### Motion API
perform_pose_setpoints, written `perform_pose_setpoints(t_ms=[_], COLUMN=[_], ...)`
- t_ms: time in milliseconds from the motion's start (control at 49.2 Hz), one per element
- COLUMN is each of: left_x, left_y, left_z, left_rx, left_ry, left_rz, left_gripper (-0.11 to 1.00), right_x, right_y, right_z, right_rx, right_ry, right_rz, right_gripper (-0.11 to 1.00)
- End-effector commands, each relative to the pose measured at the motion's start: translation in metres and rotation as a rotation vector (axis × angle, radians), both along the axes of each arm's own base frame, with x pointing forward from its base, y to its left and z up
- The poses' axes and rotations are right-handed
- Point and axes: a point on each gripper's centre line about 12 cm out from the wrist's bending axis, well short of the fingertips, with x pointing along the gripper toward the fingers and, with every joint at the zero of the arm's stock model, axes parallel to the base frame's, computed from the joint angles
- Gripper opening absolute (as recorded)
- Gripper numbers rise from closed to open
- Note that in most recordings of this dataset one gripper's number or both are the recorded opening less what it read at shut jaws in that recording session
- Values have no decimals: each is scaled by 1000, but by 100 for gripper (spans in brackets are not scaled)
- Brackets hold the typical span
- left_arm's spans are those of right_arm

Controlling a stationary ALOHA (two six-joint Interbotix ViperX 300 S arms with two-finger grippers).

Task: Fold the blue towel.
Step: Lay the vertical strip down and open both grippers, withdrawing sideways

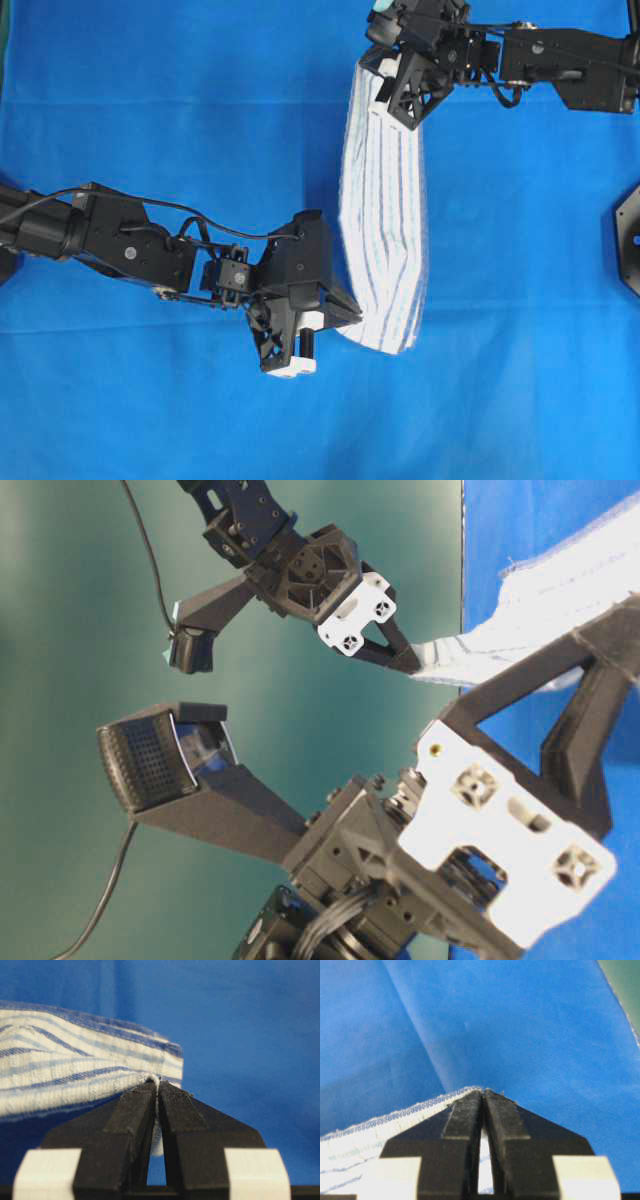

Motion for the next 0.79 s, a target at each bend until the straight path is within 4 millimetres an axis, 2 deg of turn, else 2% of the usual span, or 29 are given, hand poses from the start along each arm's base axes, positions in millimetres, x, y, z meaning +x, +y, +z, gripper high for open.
perform_pose_setpoints(t_ms=[0,142,203,264,386,447,610,773], left_x=[2,2,2,0,-10,-17,-45,-72], left_y=[2,3,3,4,4,4,8,13], left_z=[14,14,14,13,13,16,26,46], left_rx=[-9,-12,-13,-13,-8,-12,-9,-8], left_ry=[-37,-37,-34,-24,14,39,106,87], left_rz=[8,11,11,12,8,9,9,6], left_gripper=[1,3,12,26,63,77,74,73], right_x=[4,6,6,7,6,5,-7,-27], right_y=[-1,0,0,0,0,1,7,22], right_z=[12,13,14,15,15,16,26,38], right_rx=[-14,-18,-24,-28,-34,-34,-42,-51], right_ry=[-36,-47,-55,-60,-60,-61,-78,-111], right_rz=[5,14,22,28,33,33,35,53], right_gripper=[3,3,5,18,54,64,59,59])
